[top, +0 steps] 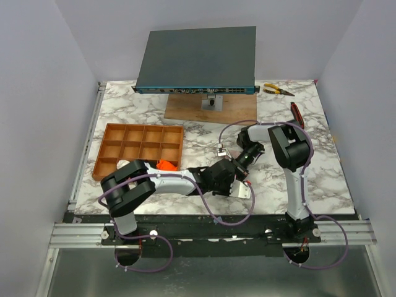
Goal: Roll the underwear
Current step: Roll the underwear to the center of the board.
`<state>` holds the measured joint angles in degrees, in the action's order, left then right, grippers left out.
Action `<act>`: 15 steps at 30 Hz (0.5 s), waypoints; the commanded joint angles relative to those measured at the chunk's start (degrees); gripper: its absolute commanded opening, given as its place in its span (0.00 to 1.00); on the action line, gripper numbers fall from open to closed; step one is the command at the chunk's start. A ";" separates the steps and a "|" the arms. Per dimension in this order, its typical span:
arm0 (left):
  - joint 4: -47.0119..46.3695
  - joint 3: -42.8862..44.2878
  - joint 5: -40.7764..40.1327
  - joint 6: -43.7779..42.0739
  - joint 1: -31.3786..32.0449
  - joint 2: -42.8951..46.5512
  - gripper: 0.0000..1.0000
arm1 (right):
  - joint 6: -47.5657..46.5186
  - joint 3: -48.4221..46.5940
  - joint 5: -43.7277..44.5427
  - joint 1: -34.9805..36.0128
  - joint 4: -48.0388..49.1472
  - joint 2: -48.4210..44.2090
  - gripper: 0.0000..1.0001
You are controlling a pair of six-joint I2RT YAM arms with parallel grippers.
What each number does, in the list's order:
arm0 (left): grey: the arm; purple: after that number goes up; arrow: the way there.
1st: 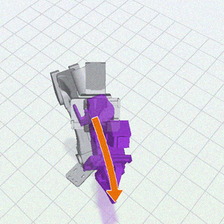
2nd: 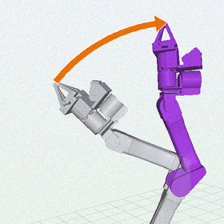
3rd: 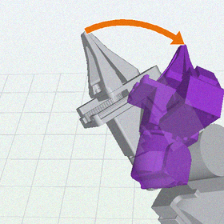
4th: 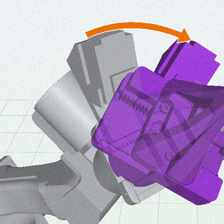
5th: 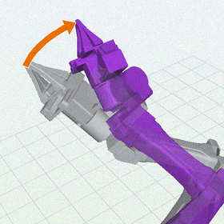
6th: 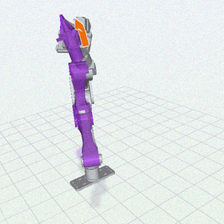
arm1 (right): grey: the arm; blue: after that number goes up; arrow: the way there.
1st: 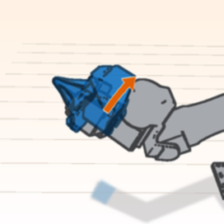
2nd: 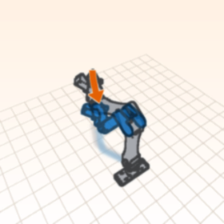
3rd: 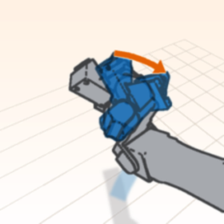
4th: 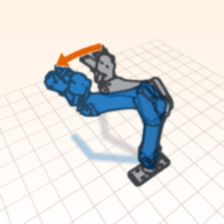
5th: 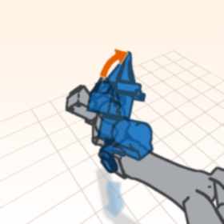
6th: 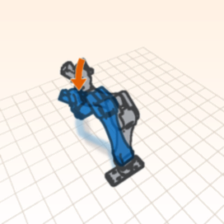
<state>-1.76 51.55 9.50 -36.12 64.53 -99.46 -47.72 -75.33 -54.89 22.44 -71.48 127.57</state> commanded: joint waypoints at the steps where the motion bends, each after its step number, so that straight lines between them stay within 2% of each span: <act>1: 6.43 1.52 6.30 2.64 -1.19 -1.92 0.12 | 0.66 1.28 4.67 -0.11 4.87 -2.76 0.10; 4: 8.19 2.43 8.08 3.12 -1.90 -2.29 0.00 | 2.43 1.50 5.14 -0.46 6.02 -4.82 0.17; 6: 9.13 2.92 9.21 3.25 -2.29 -2.62 0.00 | 3.78 1.50 5.93 -0.79 6.60 -6.07 0.22; 11: 11.10 3.97 11.35 2.99 -2.77 -3.28 0.00 | 5.91 1.32 7.49 -2.17 7.48 -9.13 0.50; 15: 12.47 4.70 13.09 3.21 -3.37 -3.63 0.00 | 6.76 1.53 8.61 -3.40 7.39 -11.28 0.54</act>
<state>4.47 55.61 17.26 -33.93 61.65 -101.10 -41.98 -74.17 -50.24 20.47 -67.35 118.74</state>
